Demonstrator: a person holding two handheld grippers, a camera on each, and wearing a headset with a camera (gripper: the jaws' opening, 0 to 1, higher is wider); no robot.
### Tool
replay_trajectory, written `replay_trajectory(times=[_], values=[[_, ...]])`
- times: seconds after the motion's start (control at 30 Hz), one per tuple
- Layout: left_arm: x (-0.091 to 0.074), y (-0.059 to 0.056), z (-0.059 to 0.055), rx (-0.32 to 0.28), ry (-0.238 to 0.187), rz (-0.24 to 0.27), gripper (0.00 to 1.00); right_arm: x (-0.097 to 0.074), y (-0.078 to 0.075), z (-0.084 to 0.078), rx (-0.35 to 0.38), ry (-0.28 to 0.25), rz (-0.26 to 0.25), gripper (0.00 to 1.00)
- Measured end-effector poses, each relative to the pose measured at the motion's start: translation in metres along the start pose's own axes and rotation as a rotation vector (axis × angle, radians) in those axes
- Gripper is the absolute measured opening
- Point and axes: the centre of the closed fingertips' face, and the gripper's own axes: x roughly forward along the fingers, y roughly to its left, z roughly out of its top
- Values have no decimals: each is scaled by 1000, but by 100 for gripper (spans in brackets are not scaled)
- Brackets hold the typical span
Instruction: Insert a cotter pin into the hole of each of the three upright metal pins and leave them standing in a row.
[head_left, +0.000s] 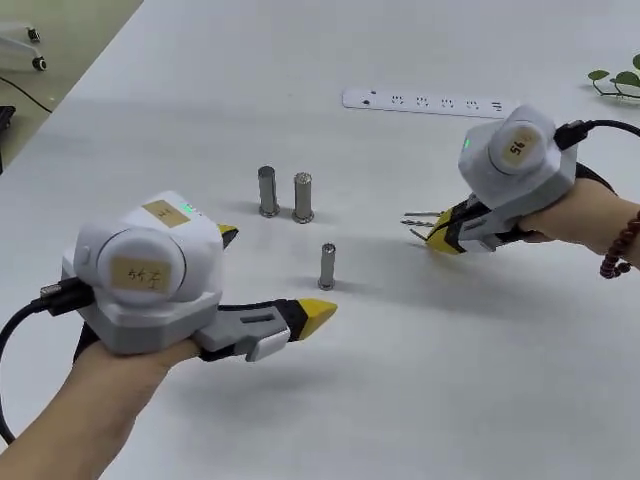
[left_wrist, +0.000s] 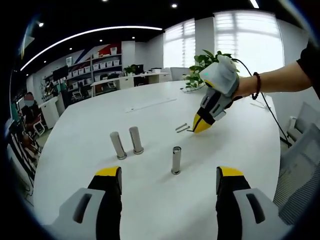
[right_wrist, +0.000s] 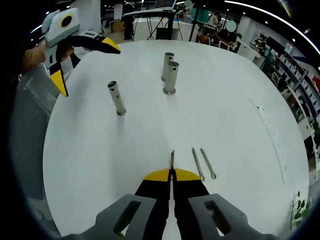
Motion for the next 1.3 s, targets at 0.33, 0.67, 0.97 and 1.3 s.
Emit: replay_trajectory(times=[0.33, 0.67, 0.97, 1.3], values=[[1, -9, 6, -17, -1, -38, 65, -15, 25, 26, -132, -85, -11, 0], [2, -13, 13, -54, 14, -59, 50, -25, 35, 43, -206, -147, -47, 0], [5, -27, 27, -106, -18, -123, 34, -35, 44, 57, -284, -190, -77, 0], [10, -42, 23, -233, 30, -183, 24, -47, 66, 73, -365, -230, -66, 0]])
